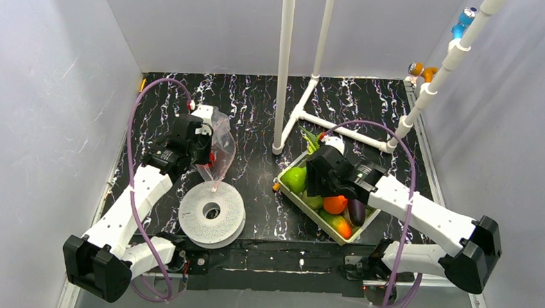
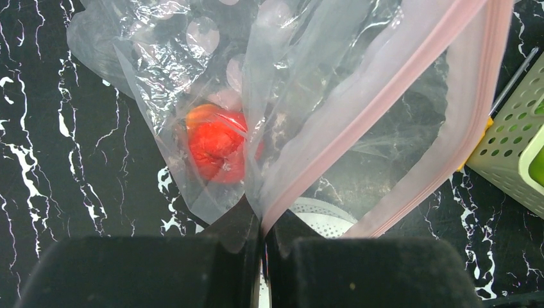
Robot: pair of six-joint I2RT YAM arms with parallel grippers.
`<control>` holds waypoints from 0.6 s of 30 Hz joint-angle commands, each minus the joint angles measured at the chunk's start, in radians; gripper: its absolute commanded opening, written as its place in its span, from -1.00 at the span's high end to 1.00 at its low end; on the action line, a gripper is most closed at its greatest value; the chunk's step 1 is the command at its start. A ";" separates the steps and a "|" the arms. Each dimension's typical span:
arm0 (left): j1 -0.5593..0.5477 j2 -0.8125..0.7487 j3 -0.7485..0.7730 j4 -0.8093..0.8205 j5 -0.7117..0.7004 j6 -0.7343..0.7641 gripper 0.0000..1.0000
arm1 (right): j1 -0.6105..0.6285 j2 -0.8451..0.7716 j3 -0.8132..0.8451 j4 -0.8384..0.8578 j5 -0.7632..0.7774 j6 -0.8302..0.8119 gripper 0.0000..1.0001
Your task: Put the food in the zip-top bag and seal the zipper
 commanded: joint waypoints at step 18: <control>-0.014 -0.028 -0.012 0.008 0.034 -0.007 1.00 | -0.003 -0.039 0.122 0.004 0.041 -0.068 0.84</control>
